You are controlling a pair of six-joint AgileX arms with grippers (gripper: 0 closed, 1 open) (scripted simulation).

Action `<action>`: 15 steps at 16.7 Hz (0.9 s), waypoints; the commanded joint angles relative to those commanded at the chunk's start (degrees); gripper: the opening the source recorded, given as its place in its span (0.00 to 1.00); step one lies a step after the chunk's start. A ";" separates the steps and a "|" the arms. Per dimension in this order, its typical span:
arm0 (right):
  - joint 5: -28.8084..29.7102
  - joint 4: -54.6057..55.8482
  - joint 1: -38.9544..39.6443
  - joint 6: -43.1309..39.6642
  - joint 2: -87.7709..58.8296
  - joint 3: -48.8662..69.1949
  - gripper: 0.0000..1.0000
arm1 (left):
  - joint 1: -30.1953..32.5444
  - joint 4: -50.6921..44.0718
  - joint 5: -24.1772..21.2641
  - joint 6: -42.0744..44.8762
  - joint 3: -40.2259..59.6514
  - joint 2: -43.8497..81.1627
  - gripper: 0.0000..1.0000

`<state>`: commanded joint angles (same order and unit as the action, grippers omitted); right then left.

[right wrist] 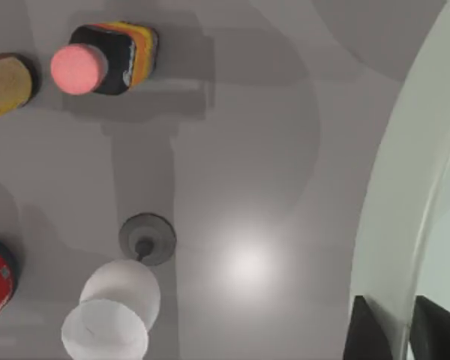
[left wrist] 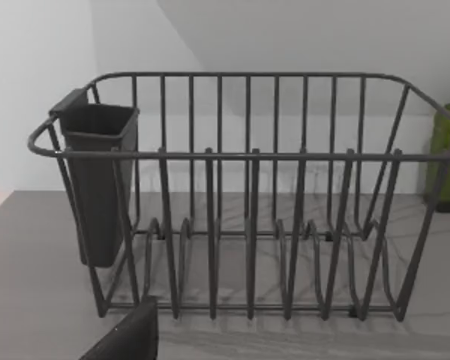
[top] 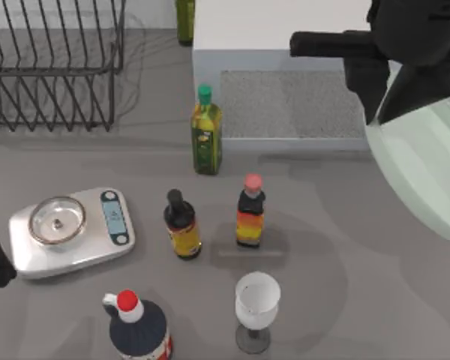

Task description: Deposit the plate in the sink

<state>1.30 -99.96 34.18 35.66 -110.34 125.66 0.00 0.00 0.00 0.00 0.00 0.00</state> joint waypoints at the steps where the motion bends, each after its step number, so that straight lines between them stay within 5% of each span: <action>1: 0.01 -0.02 0.06 -0.01 -0.03 0.18 0.00 | 0.00 0.00 0.00 0.00 0.00 0.00 1.00; 8: -0.31 0.22 -2.18 0.10 0.08 2.01 0.00 | 0.00 0.00 0.00 0.00 0.00 0.00 1.00; 15: -2.14 1.27 -19.71 -7.95 -10.90 20.16 0.00 | 0.00 0.00 0.00 0.00 0.00 0.00 1.00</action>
<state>-0.84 -98.69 14.46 27.71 -121.24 145.82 0.00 0.00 0.00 0.00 0.00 0.00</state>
